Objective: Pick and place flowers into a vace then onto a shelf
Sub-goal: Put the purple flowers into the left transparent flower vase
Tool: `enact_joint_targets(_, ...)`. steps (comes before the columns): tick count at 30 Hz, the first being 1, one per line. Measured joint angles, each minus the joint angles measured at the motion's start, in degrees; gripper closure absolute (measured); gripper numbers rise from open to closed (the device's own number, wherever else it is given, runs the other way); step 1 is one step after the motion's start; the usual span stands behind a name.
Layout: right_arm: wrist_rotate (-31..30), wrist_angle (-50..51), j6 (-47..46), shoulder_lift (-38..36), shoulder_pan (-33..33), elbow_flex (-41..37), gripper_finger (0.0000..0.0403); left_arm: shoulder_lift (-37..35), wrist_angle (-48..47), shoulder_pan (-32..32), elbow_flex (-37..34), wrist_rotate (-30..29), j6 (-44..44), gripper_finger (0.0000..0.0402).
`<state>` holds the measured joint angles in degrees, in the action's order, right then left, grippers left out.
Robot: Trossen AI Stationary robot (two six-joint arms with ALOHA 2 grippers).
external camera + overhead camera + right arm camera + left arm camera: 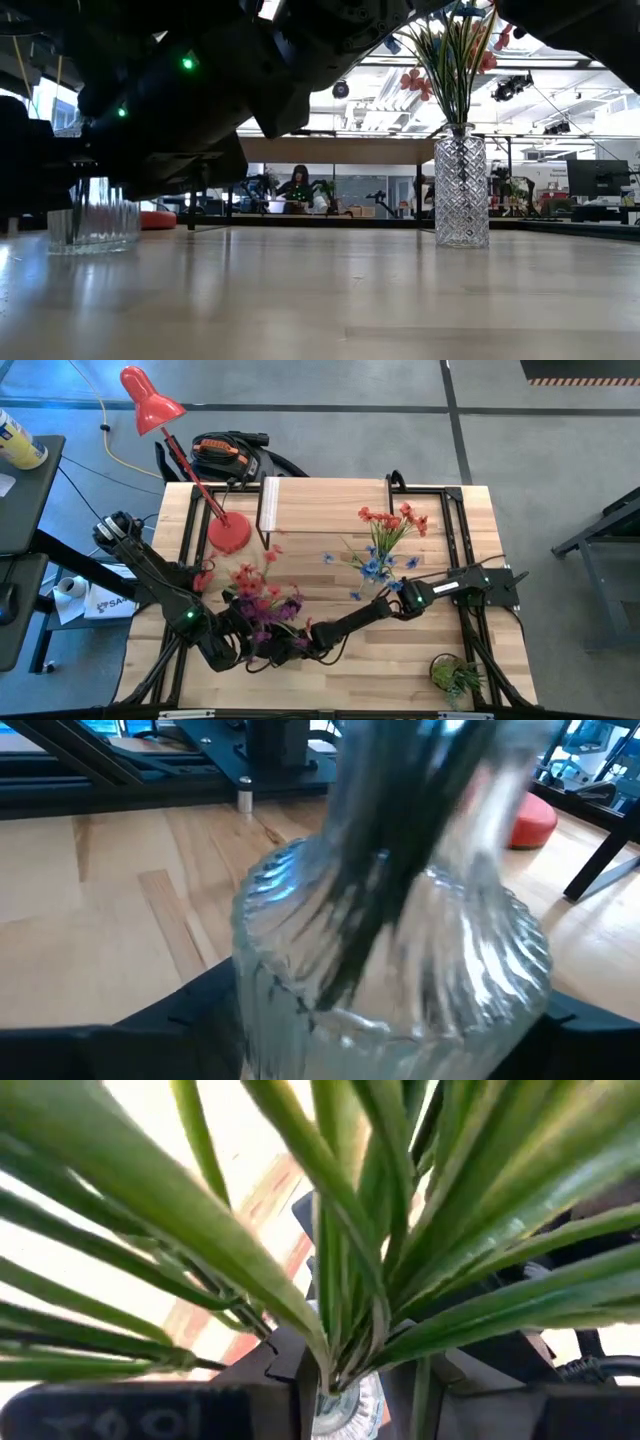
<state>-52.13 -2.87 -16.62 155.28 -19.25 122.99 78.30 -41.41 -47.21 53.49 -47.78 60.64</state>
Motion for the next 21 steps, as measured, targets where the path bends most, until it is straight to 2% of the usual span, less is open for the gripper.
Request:
enact_joint_targets(6,-1.0,0.3,0.1,0.0,0.0,0.0,0.0132,0.0,-0.6,-0.1,0.1,0.5,-0.1,0.0268)
enact_joint_targets(12,-0.9,0.5,0.3,0.0,0.2,0.0,0.0123,0.0,-2.6,-0.1,0.2,6.6,0.2,0.0263)
enact_joint_targets(15,-1.0,0.5,0.2,0.0,0.2,0.0,0.0129,0.0,-3.3,-0.1,0.2,6.5,-0.1,0.0241)
enact_joint_targets(21,-1.5,0.5,0.0,0.0,0.4,0.0,0.0128,0.0,-6.3,-0.3,0.2,7.3,2.6,0.0166)
